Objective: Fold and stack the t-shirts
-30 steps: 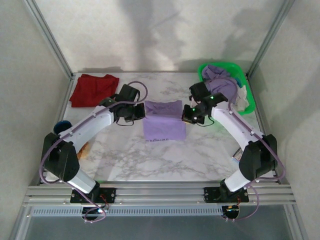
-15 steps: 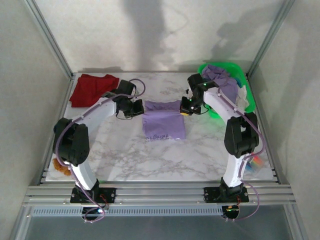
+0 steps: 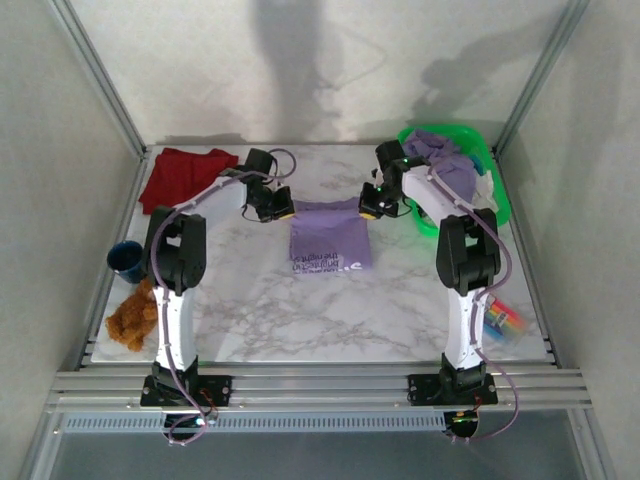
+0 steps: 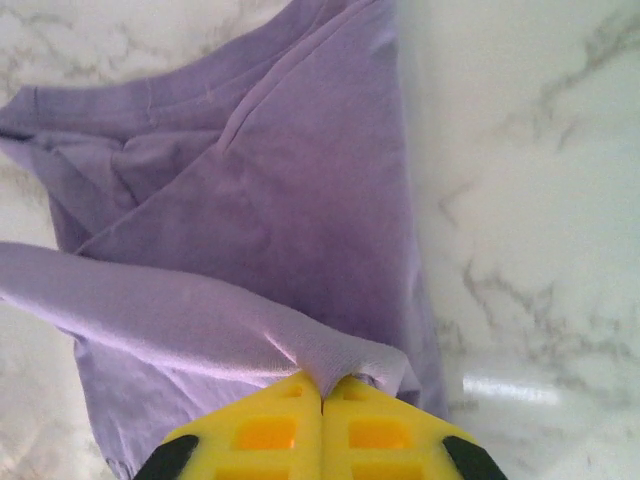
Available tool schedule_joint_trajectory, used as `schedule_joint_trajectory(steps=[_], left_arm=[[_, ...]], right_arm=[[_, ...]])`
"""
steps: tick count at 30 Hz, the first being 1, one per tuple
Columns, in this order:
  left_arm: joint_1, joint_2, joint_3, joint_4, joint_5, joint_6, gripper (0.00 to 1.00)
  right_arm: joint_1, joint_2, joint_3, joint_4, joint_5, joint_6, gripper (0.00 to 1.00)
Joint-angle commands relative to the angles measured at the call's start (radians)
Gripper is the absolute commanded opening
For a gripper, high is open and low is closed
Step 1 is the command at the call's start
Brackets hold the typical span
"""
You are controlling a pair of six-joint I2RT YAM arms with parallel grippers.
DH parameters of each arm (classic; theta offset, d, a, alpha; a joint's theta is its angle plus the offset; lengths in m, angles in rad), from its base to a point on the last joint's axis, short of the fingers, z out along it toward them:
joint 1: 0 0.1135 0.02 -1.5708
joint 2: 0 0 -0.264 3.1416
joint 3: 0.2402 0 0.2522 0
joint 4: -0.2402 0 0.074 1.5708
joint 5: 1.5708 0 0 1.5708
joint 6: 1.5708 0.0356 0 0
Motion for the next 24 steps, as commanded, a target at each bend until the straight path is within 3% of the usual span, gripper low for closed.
schedule_joint_trajectory(steps=[1,5,6,8,9,12,19,24], left_arm=[[0.029,0.071,0.057,0.017,0.031,0.010,0.00],[0.043,0.109,0.122,0.019,0.023,0.024,0.00],[0.046,0.109,0.132,0.024,0.021,0.023,0.10],[0.056,0.121,0.156,0.019,0.020,0.024,0.44],[0.063,0.129,0.169,0.016,0.023,0.022,0.46],[0.081,0.112,0.169,0.036,0.021,0.013,0.47],[0.070,-0.027,0.130,0.021,-0.016,0.010,0.55],[0.006,-0.151,-0.080,0.057,-0.070,0.032,0.56]], right_arm=[[-0.026,0.085,0.071,0.038,-0.029,0.027,0.00],[-0.030,0.168,0.187,0.015,-0.083,0.013,0.00],[-0.029,0.175,0.207,0.007,-0.086,0.009,0.04],[-0.030,0.182,0.227,0.006,-0.081,0.007,0.34],[-0.031,0.191,0.244,-0.009,-0.077,0.001,0.39],[-0.031,0.182,0.263,-0.046,-0.054,-0.019,0.43],[-0.031,0.018,0.126,-0.070,0.002,-0.066,0.52],[-0.018,-0.092,-0.075,-0.042,-0.053,-0.069,0.53]])
